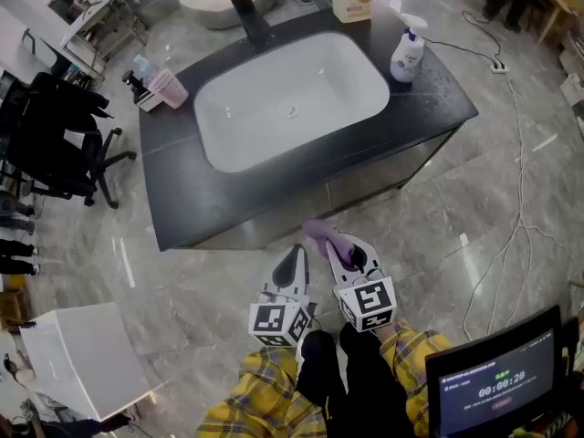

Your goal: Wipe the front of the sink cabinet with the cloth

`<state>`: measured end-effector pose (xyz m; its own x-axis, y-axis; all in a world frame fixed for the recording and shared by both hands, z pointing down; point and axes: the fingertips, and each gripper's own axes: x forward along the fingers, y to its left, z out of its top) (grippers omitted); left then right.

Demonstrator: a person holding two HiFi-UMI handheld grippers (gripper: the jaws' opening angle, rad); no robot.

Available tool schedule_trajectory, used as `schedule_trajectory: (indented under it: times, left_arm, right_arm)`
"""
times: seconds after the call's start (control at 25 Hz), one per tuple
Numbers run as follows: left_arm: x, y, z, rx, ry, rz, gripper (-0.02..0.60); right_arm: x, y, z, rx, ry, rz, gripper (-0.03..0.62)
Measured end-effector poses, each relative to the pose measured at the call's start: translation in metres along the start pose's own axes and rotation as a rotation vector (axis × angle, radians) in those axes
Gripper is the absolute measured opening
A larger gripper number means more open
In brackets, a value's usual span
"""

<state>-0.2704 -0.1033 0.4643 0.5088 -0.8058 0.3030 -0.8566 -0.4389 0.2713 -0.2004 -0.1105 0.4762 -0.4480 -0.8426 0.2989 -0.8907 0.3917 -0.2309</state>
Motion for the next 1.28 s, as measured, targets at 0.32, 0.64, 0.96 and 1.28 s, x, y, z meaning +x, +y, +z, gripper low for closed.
schedule_trajectory:
  times: [0.32, 0.64, 0.96, 1.28]
  left_arm:
    - [-0.037, -0.005, 0.031, -0.020, -0.045, 0.054, 0.006]
    - [-0.055, -0.008, 0.051, -0.036, -0.104, 0.107, 0.007]
    - [-0.072, 0.015, 0.042, -0.049, -0.090, 0.108, 0.008]
    - [-0.081, 0.041, 0.039, -0.034, -0.067, 0.101, 0.008]
  right_arm:
    - [-0.022, 0.029, 0.040, -0.040, -0.007, 0.072, 0.044]
    - [-0.028, 0.039, 0.065, -0.066, -0.033, 0.124, 0.044]
    - [-0.014, 0.071, 0.056, -0.071, -0.015, 0.148, 0.044]
    - [-0.003, 0.089, 0.053, -0.065, -0.018, 0.120, 0.044]
